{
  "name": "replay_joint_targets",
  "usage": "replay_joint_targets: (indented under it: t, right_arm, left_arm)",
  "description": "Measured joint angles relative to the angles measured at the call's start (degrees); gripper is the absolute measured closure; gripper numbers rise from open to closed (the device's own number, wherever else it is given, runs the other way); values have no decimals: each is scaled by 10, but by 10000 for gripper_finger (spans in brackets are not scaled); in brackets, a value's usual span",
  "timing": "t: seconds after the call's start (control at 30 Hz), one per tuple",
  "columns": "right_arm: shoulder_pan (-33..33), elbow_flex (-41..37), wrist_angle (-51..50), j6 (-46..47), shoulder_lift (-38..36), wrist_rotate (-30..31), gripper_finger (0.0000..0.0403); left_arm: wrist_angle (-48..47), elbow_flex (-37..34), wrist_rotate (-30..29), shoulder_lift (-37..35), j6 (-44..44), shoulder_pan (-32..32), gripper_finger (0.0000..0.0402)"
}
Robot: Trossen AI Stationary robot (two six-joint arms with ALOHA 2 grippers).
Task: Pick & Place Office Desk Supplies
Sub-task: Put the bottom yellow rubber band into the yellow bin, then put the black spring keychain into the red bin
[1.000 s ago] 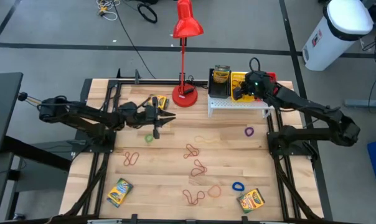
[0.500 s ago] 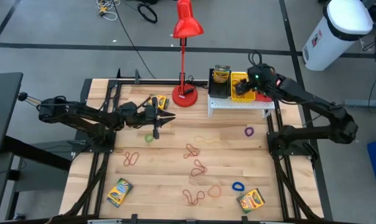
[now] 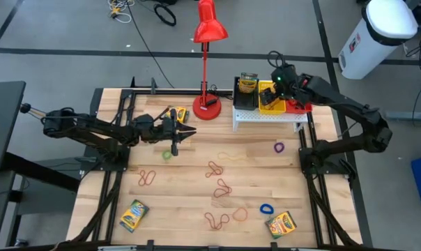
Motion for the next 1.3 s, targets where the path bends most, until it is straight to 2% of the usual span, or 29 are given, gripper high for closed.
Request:
replay_joint_targets:
  t: [0.2, 0.3, 0.37, 0.5, 0.73, 0.8, 0.87, 0.97, 1.03, 1.13, 1.3]
  right_arm:
    - [0, 22, -44, 5, 2, -5, 64]
    - [0, 29, -60, -20, -1, -19, 64]
    - [7, 30, -60, -41, -8, -34, 79]
    - [67, 14, -28, -71, -40, -14, 145]
    - [217, -109, 168, -119, -126, 15, 316]
    - [259, -164, 240, -136, -145, 11, 367]
    - [300, -220, 309, -140, -157, 11, 392]
    - [363, -292, 389, -140, -157, 33, 380]
    - [409, -332, 449, -140, -154, 72, 376]
    - [480, -387, 538, -140, -154, 118, 390]
    - [584, -466, 690, -140, -154, 159, 390]
  left_arm:
    - [0, 0, 0, 0, 0, 0, 342]
    - [0, 0, 4, 0, -2, 0, 342]
    - [0, 0, 10, 1, -29, 0, 342]
    - [-2, 1, 12, 14, -77, 0, 342]
    - [-9, 1, 20, 21, -77, -5, 356]
    - [-30, 1, -5, 18, -74, -15, 370]
    - [-62, 1, -31, 4, -60, -27, 390]
    - [-105, 1, -70, -19, -43, -51, 395]
    - [-123, 1, -97, -36, -39, -70, 396]
    - [-160, 1, -144, -60, -40, -101, 396]
    - [-270, 1, -281, -89, -61, -167, 374]
